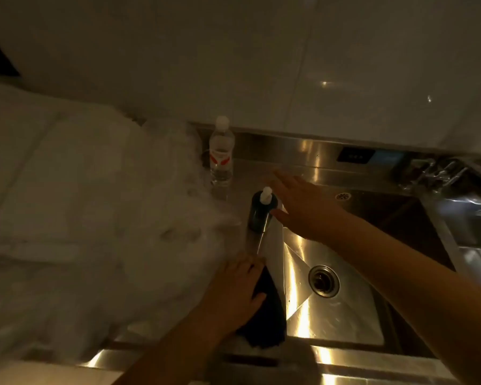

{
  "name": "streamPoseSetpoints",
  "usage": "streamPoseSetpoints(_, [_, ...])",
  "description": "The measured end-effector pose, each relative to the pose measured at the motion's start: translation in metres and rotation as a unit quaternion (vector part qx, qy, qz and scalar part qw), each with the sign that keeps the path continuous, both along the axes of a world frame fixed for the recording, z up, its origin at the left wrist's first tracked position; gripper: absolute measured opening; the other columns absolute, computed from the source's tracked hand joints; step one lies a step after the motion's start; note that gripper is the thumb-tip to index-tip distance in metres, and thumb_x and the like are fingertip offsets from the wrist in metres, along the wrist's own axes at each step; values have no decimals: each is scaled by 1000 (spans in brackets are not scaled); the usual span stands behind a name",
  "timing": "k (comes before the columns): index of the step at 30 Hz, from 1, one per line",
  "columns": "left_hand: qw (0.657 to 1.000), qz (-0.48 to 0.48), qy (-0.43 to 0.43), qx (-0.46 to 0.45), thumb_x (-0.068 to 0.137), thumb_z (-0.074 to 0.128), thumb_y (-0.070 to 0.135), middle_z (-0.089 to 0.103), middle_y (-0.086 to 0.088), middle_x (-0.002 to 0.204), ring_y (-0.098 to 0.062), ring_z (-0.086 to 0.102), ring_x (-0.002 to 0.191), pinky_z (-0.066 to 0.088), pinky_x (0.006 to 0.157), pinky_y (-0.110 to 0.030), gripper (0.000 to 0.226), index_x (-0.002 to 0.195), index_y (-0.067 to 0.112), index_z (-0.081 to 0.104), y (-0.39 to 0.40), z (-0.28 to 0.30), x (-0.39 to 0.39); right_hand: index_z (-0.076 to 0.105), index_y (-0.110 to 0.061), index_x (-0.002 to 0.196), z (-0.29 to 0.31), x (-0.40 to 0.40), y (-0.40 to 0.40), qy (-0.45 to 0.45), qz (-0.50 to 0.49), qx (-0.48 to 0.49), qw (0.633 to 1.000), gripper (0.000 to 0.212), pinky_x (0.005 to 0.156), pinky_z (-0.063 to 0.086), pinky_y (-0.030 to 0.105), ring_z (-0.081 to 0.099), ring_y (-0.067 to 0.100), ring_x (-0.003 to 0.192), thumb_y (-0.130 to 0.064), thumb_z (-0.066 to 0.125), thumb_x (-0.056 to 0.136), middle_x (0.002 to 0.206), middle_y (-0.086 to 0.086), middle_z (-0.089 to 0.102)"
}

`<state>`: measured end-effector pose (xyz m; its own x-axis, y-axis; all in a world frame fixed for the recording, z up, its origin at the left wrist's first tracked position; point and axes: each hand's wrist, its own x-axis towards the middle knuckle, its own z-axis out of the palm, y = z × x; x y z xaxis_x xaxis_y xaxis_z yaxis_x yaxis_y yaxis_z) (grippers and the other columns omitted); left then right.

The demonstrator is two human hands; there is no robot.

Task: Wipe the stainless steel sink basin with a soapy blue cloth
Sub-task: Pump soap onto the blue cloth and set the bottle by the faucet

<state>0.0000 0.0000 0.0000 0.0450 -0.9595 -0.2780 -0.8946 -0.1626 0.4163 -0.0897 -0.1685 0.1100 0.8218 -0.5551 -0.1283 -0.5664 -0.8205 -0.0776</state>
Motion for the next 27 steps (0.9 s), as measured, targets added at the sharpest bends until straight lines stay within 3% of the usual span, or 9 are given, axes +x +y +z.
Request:
streamPoseSetpoints(4, [997,-40,-41,48,96,36,50,-7,-3,160,-26,-6,146,-1,116,-43,70,151,26,0,0,-35,-18,24,-16,145,-21,7,-12,22,-13,32,999,60,108,31,39,23,27,141,-30,52,94,158,8,13])
streamPoseSetpoints(8, [993,-69,-92,41,92,38,55,-11,-8,159,-32,-8,145,-3,113,-54,72,151,29,5,0,-61,-25,26,-18,145,-38,13,-23,19,-18,50,998,58,107,33,41,26,29,139,-24,53,93,156,7,19])
streamPoseSetpoints(12, [994,-57,-78,54,87,42,60,-16,-5,158,-32,-13,144,-4,113,-55,82,150,32,-2,-4,-71,-27,30,-18,143,-53,15,-32,15,-12,58,998,57,105,36,40,34,28,135,-14,54,92,152,6,29])
streamPoseSetpoints(16, [995,-39,-51,76,82,53,60,-17,-2,158,-33,-13,144,-3,114,-54,93,150,31,-5,-12,-70,-22,46,-19,133,-61,20,-41,-20,-11,41,999,51,97,46,41,46,29,123,-5,60,86,138,9,44])
streamPoseSetpoints(21, [995,-4,-60,77,78,59,59,-4,-6,159,-32,0,144,6,115,-54,100,150,27,-3,-18,-74,-22,53,-18,124,-62,27,-41,-23,-25,24,999,48,88,50,39,51,28,112,-6,67,80,127,9,48])
streamPoseSetpoints(27, [995,7,-79,55,83,60,47,23,-11,151,-33,27,133,21,111,-53,84,147,24,12,-22,-69,-29,52,-14,124,-61,25,-32,-17,-42,13,999,43,80,43,27,52,26,105,-5,64,83,126,10,46])
